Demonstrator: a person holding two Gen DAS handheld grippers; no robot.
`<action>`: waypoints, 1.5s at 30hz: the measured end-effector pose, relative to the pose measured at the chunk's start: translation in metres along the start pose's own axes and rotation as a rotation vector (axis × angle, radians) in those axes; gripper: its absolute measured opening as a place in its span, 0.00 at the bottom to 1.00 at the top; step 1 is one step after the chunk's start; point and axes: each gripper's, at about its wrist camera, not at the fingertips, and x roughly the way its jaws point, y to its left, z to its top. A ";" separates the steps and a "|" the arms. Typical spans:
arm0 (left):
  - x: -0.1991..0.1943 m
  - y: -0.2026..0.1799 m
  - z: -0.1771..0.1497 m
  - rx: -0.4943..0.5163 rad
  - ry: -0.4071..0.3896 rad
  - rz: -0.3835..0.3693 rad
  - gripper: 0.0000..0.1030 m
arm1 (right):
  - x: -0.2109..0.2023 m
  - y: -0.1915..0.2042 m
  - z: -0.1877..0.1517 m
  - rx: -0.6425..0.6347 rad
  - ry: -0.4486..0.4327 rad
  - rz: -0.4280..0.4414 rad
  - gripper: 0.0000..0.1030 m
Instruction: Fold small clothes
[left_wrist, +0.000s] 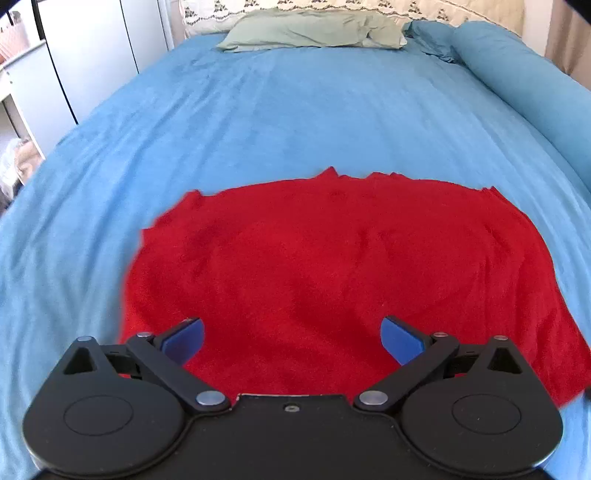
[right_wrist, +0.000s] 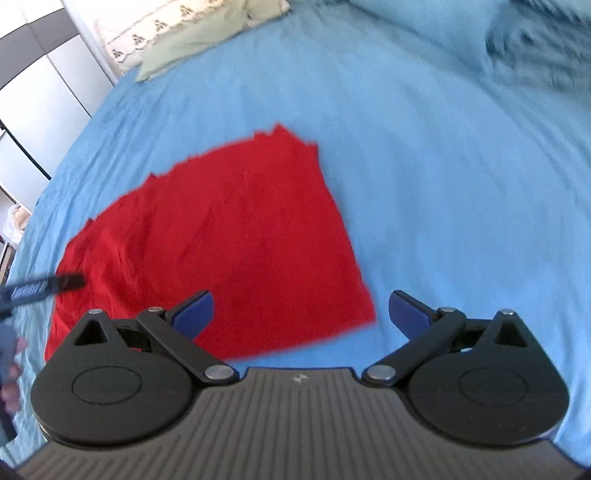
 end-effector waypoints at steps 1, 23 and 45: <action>0.008 -0.003 0.004 -0.009 -0.001 -0.003 1.00 | 0.005 -0.002 -0.006 0.012 0.009 -0.004 1.00; 0.081 -0.018 0.020 -0.068 0.125 0.077 1.00 | 0.048 -0.027 -0.005 0.420 -0.028 -0.072 0.27; -0.047 0.204 -0.026 -0.305 0.145 0.011 1.00 | 0.018 0.246 0.050 -0.216 -0.021 0.645 0.23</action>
